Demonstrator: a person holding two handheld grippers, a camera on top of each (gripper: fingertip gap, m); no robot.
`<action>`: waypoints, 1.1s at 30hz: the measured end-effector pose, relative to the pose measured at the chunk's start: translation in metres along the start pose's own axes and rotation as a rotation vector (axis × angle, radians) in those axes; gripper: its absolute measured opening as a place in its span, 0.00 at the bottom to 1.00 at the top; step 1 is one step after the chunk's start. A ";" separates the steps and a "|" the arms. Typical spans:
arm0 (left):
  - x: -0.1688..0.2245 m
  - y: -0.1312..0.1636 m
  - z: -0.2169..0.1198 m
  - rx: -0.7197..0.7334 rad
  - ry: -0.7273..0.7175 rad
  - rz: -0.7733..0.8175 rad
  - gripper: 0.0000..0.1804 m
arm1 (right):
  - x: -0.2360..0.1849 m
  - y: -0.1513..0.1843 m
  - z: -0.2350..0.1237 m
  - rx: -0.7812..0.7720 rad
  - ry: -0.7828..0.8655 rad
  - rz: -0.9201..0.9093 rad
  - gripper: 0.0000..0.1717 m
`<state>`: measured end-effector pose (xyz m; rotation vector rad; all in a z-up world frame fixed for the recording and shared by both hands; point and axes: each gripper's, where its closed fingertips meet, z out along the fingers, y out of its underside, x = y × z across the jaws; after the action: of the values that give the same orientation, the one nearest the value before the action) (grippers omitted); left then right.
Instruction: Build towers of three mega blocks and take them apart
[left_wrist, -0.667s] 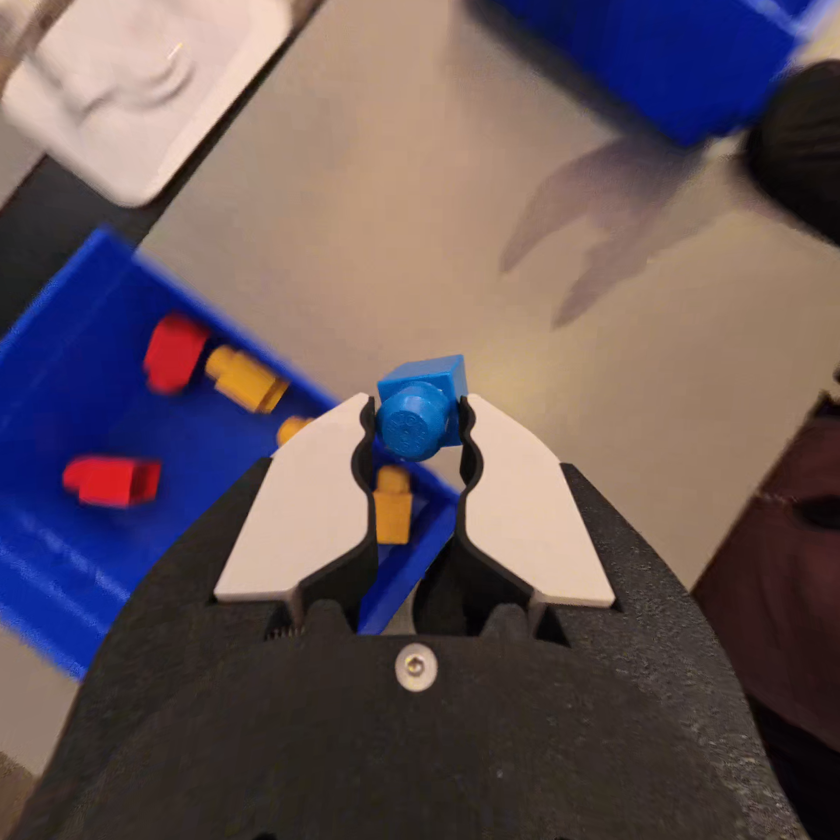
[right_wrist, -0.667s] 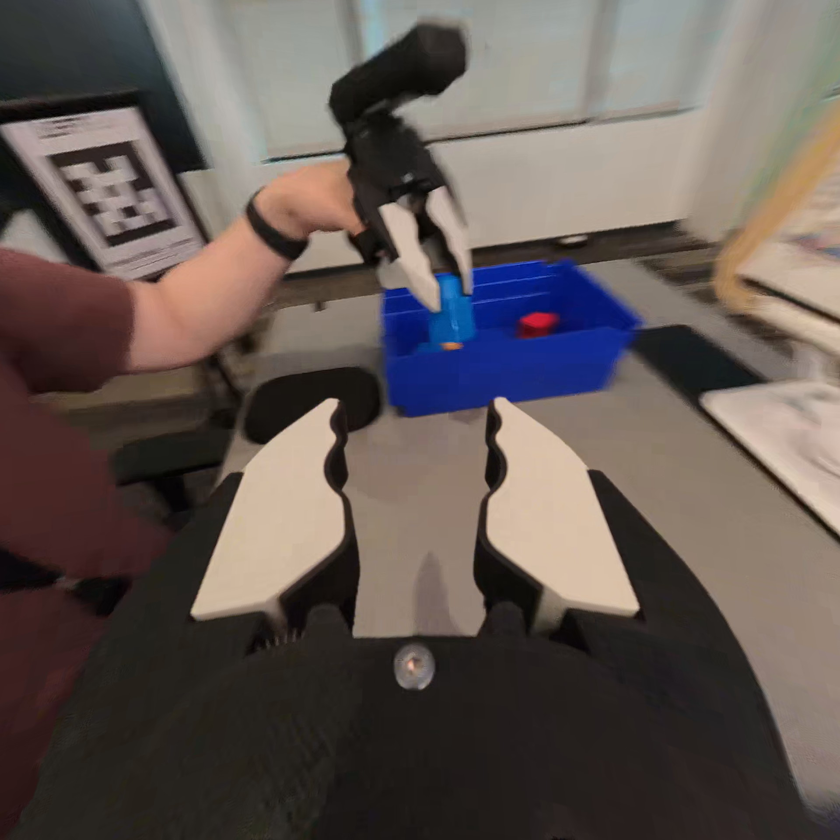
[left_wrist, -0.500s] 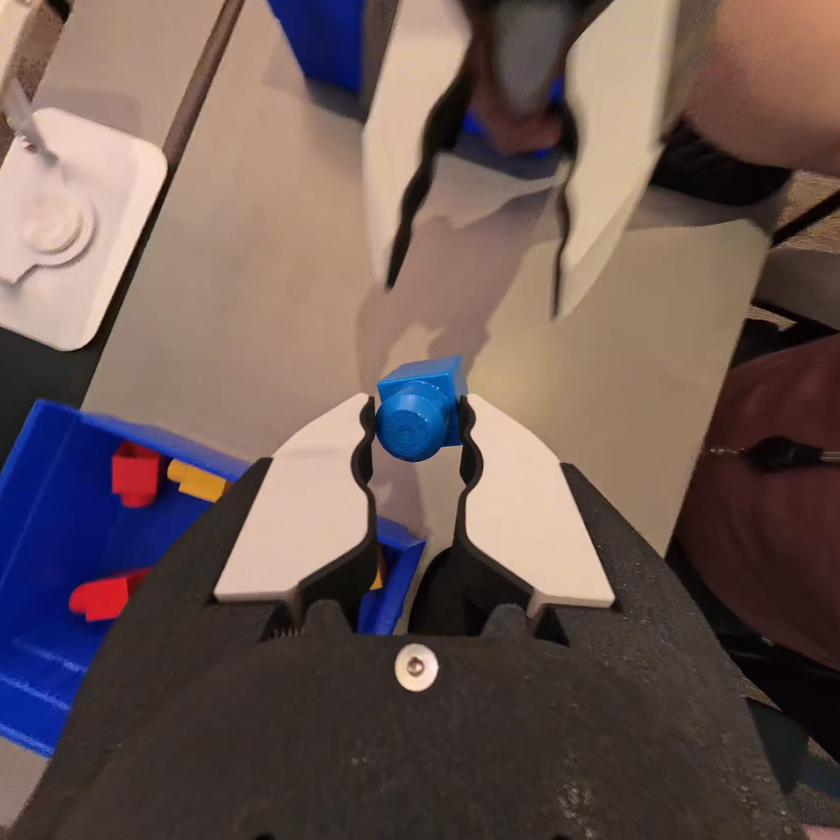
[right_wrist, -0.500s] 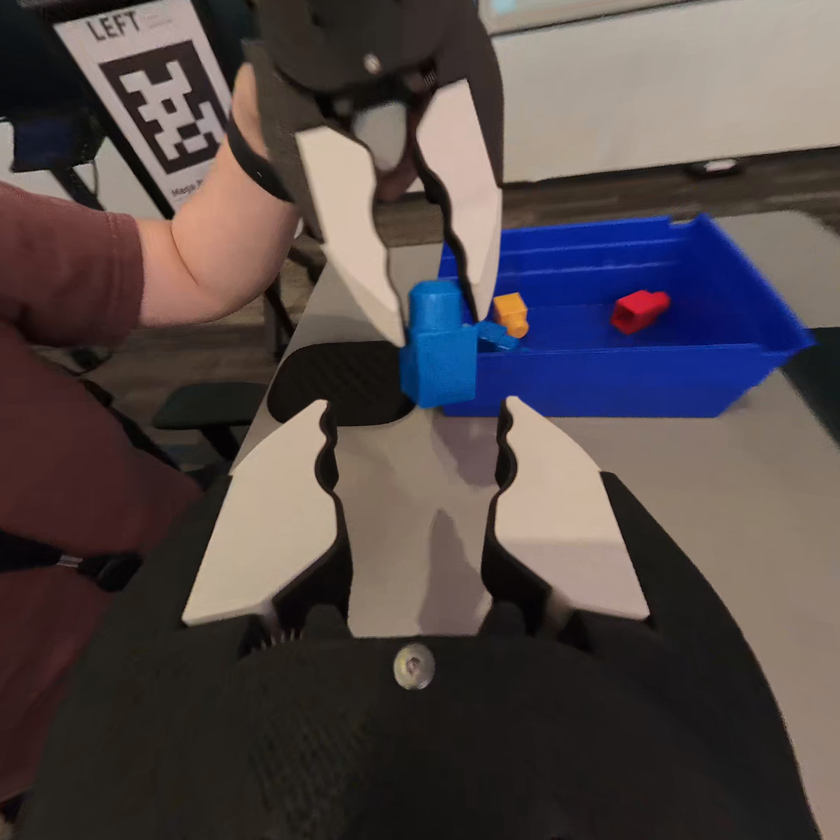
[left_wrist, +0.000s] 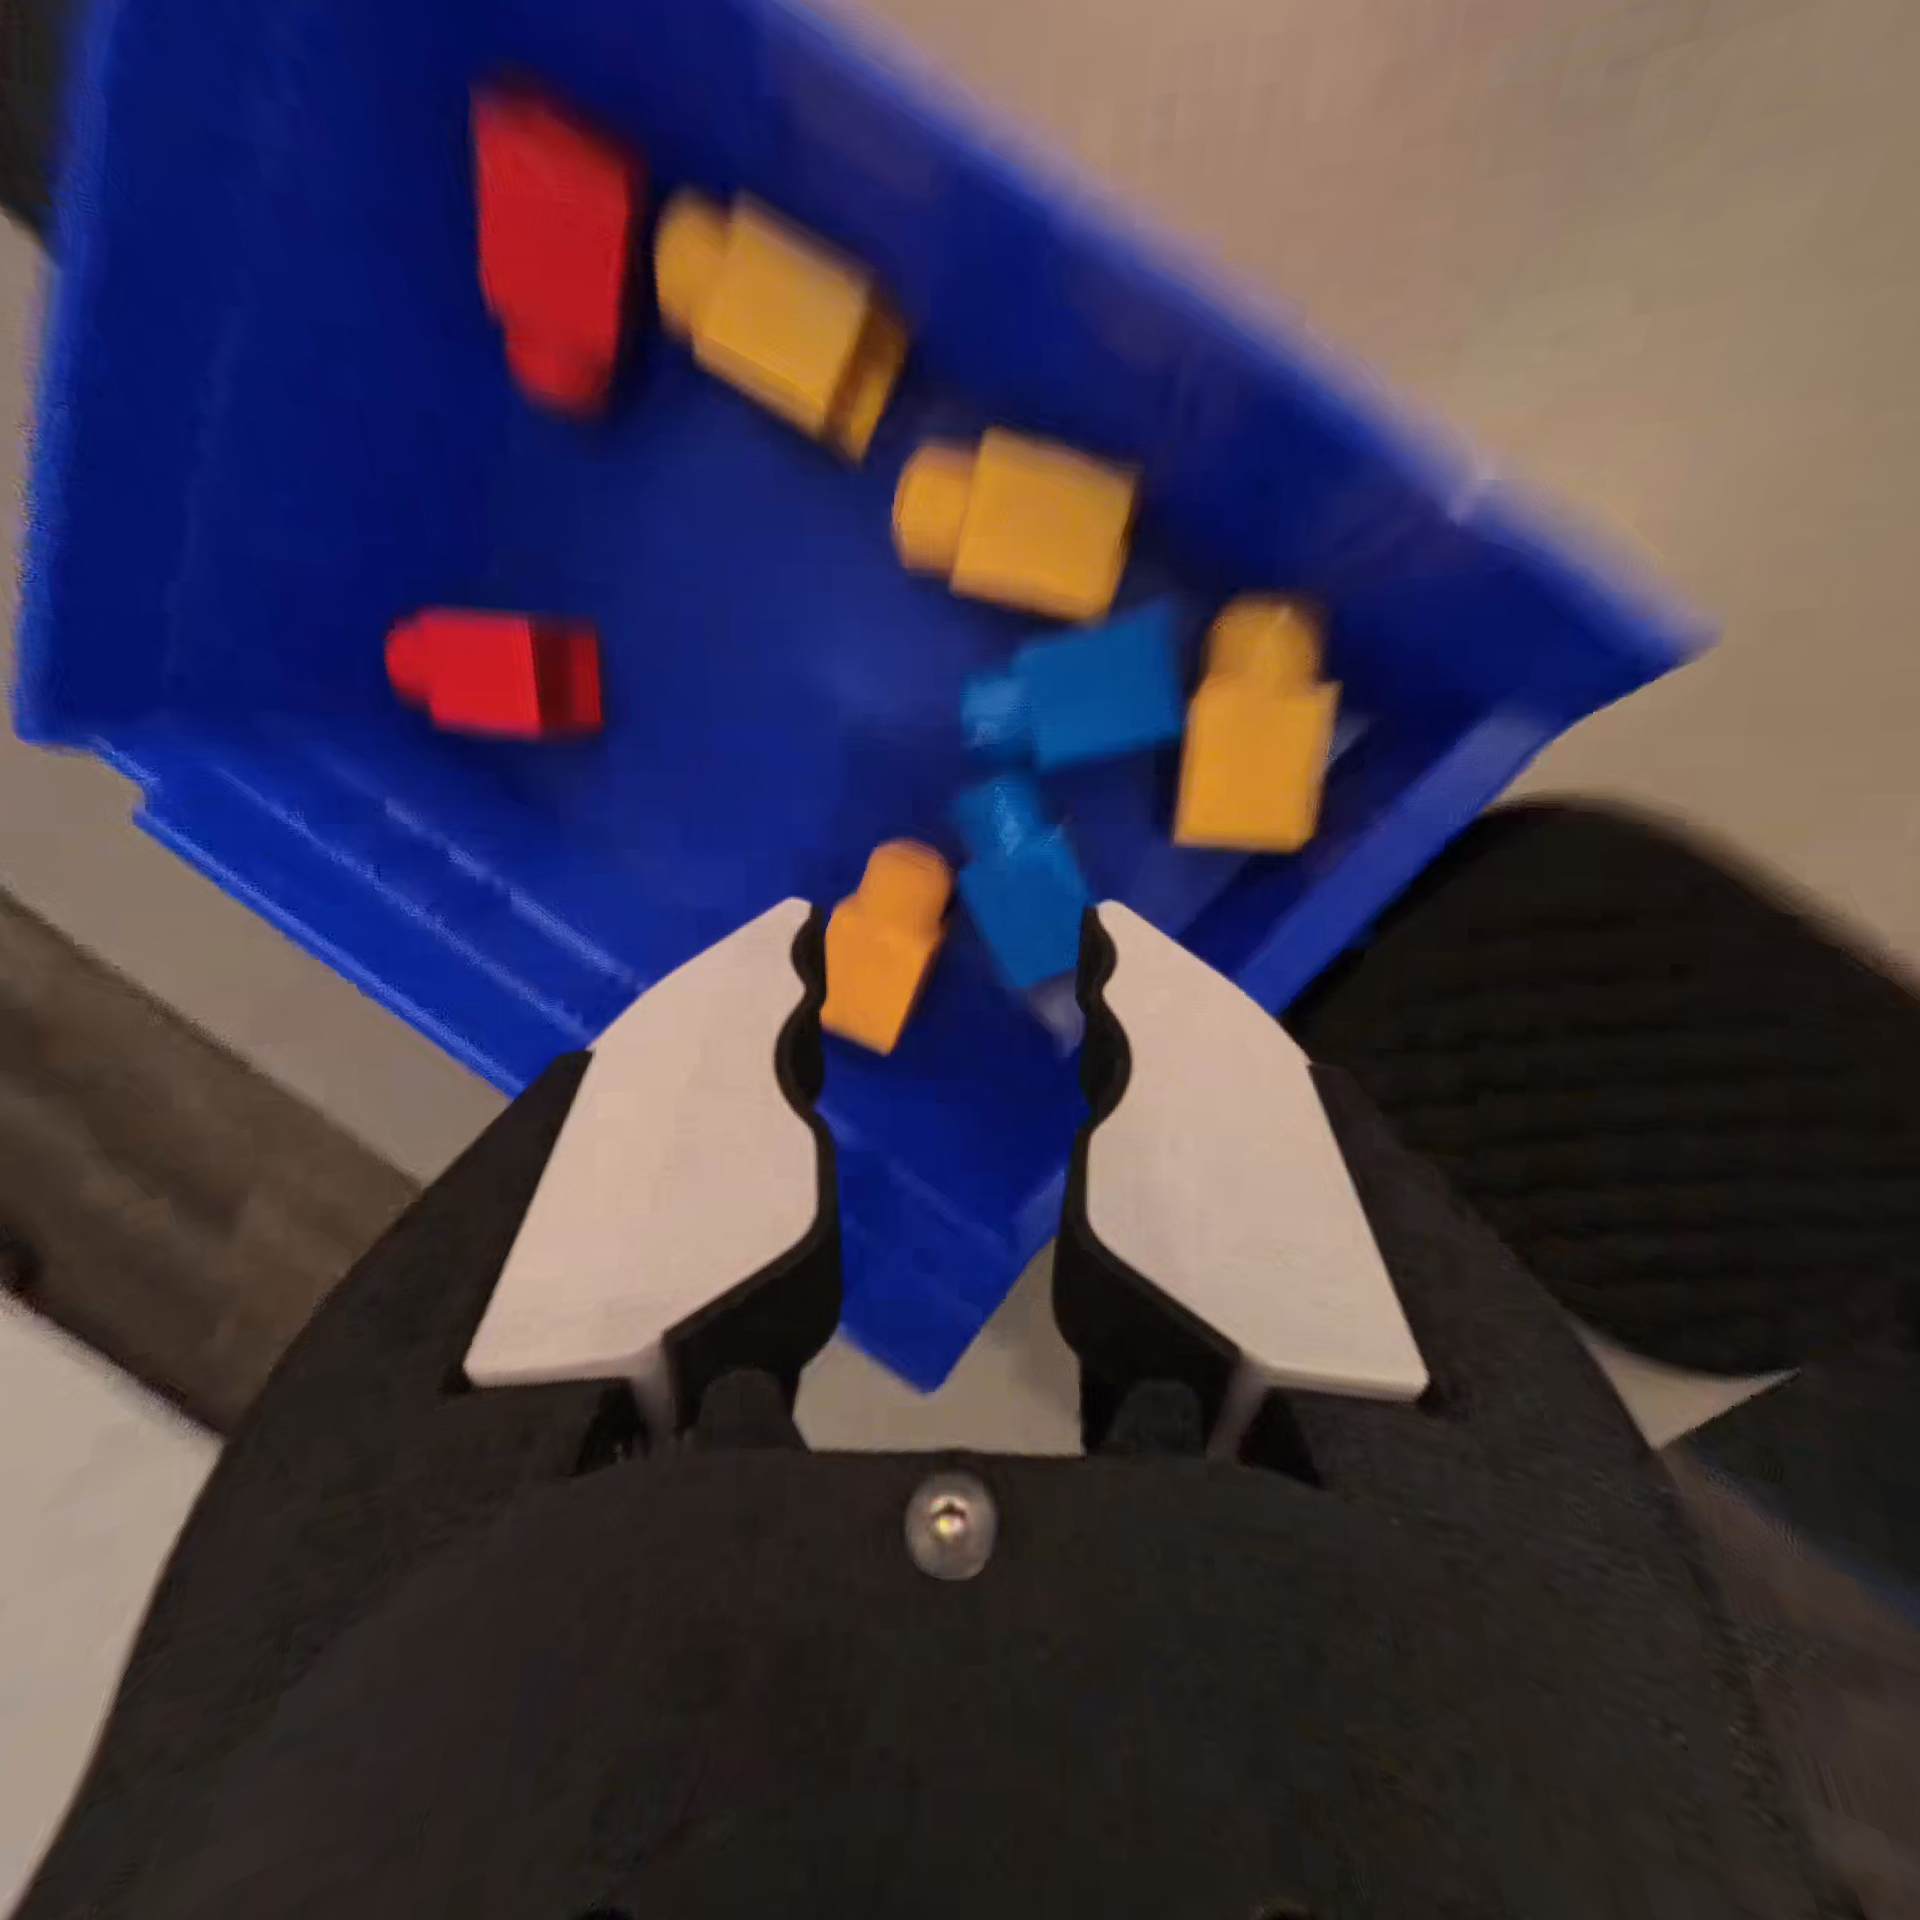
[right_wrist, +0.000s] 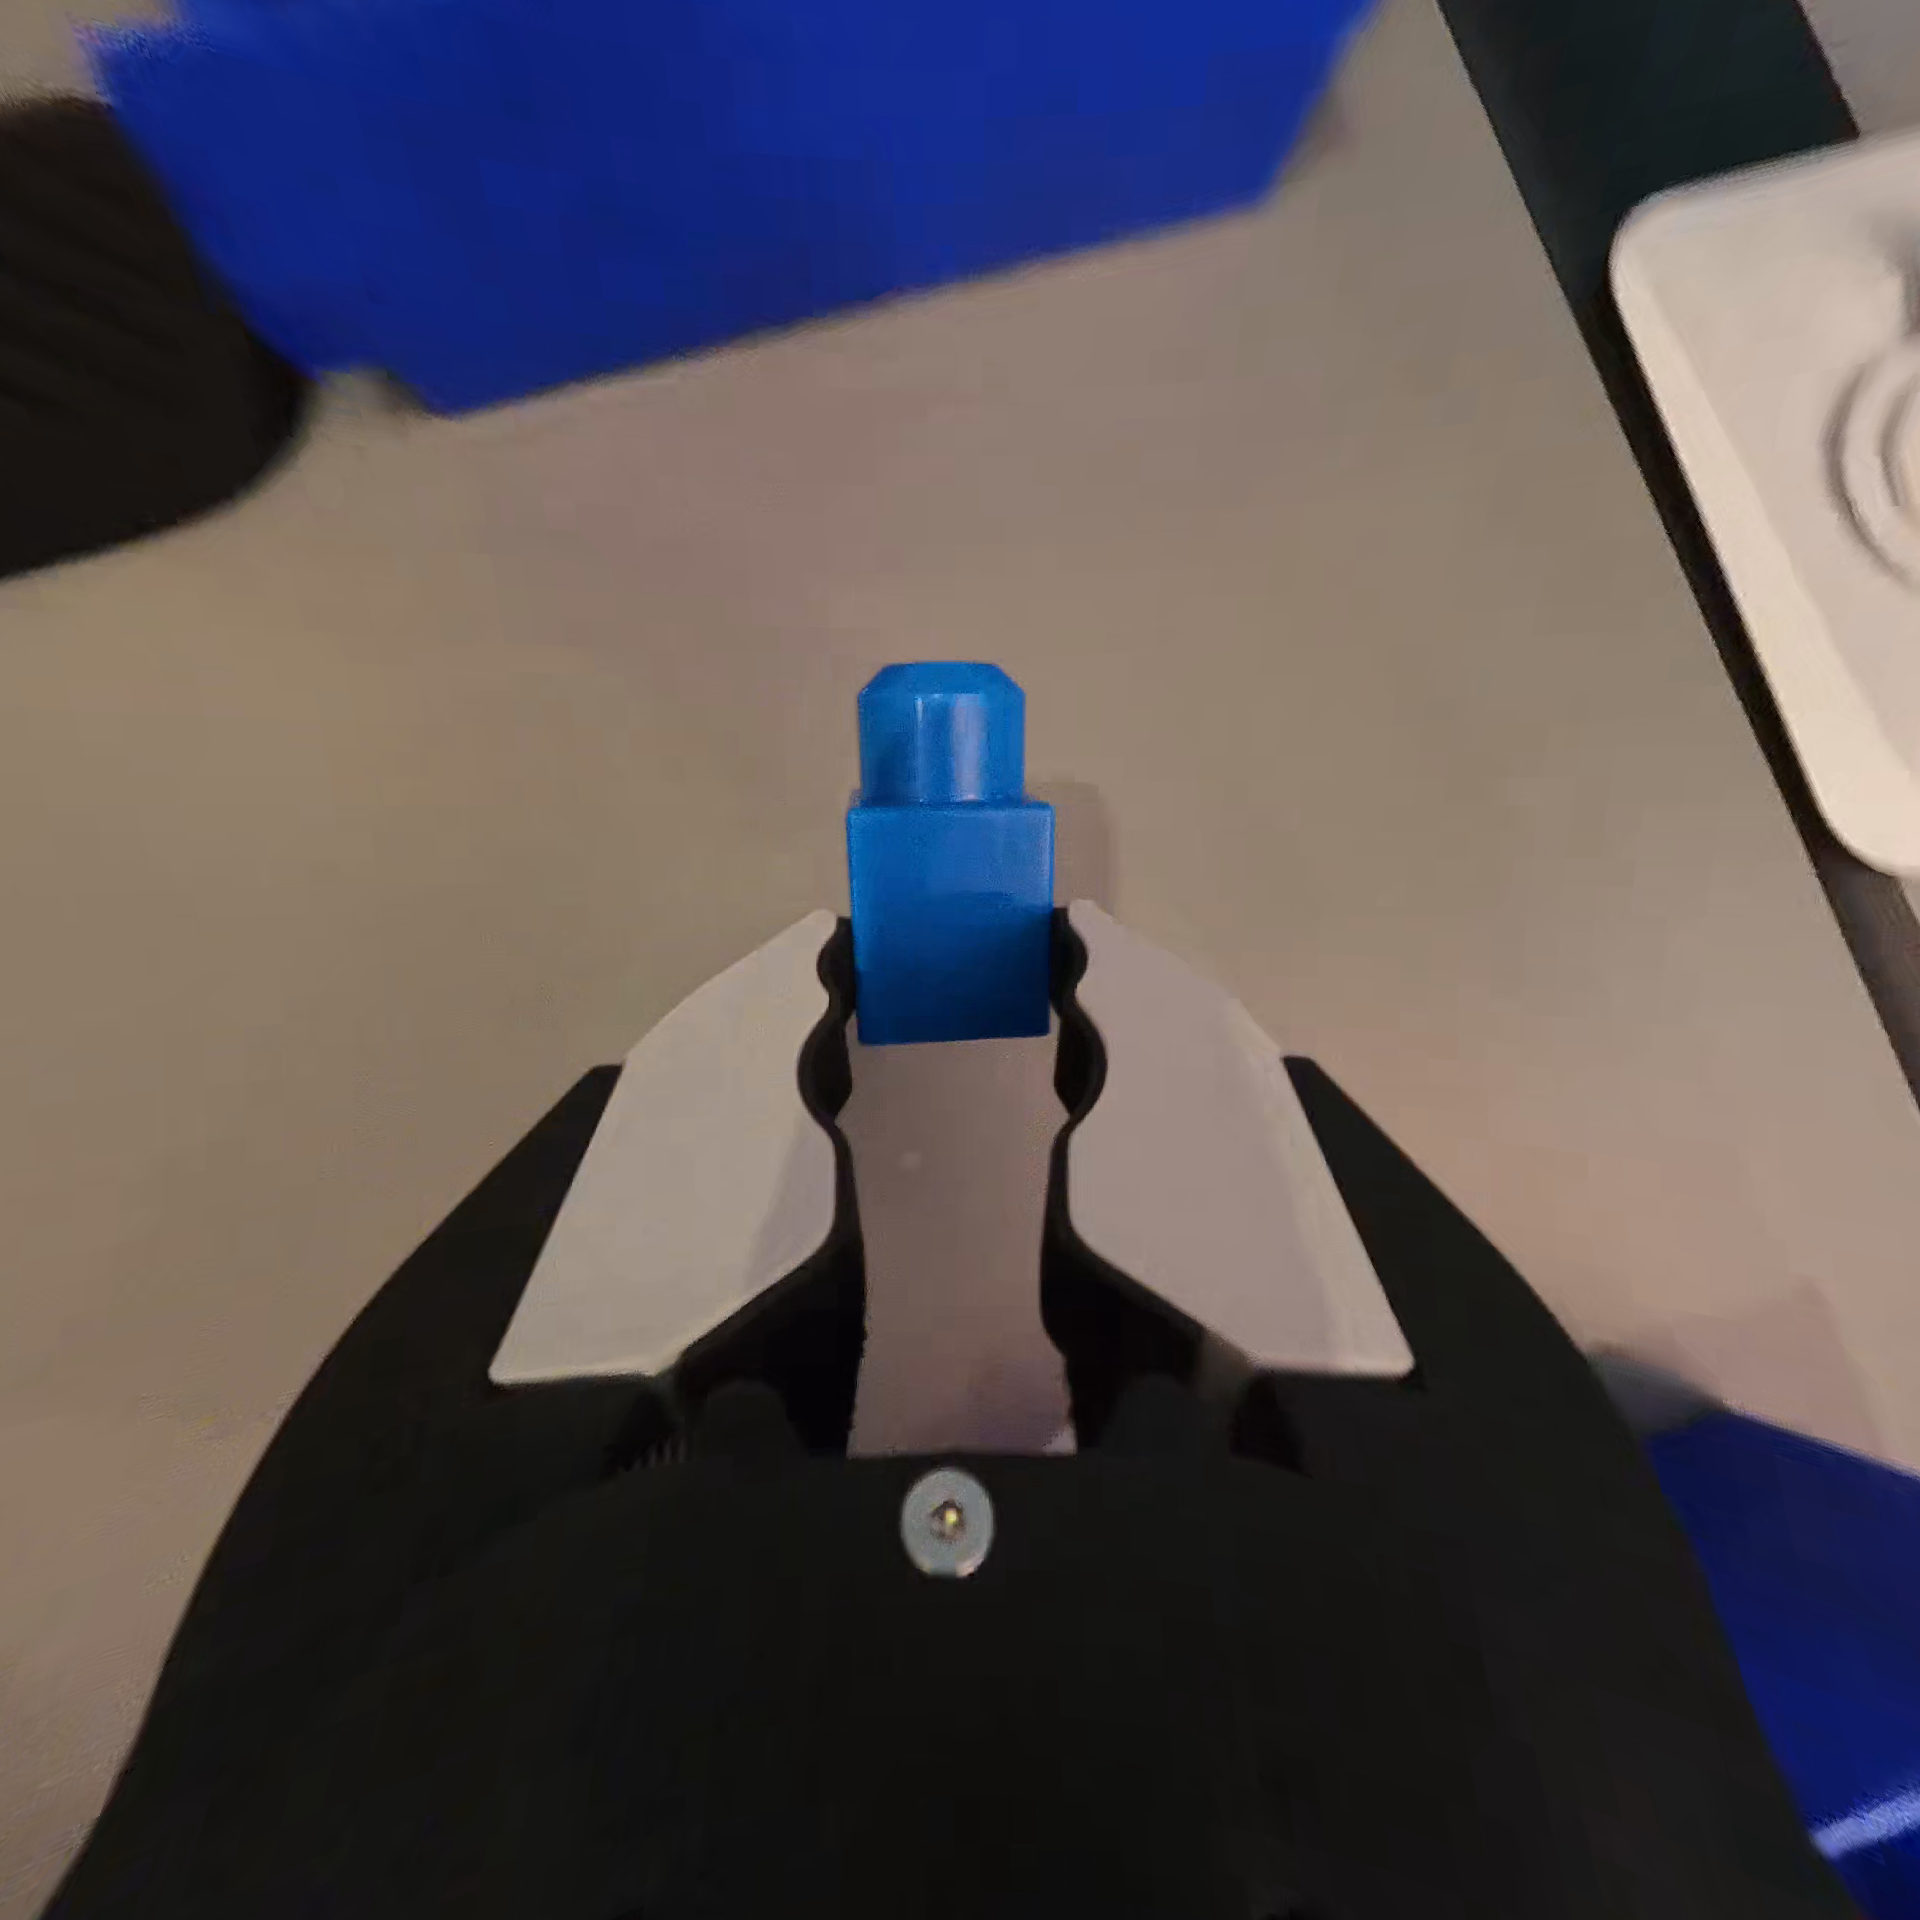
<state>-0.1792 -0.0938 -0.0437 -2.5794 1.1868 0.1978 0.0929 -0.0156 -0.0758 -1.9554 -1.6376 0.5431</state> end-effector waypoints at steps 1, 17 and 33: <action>-0.004 0.016 0.013 -0.081 0.004 0.017 0.27 | 0.007 0.006 0.005 -0.023 0.017 0.030 0.21; -0.028 0.071 0.087 -0.442 -0.009 0.209 0.19 | 0.046 0.070 0.034 -0.302 0.181 0.225 0.21; 0.115 -0.155 -0.102 0.891 0.474 -0.002 0.19 | -0.102 -0.133 -0.079 0.844 -0.418 -0.020 0.35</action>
<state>0.0136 -0.1133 0.0574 -1.8508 1.0615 -0.8021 0.0197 -0.1103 0.0661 -1.2364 -1.3053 1.4320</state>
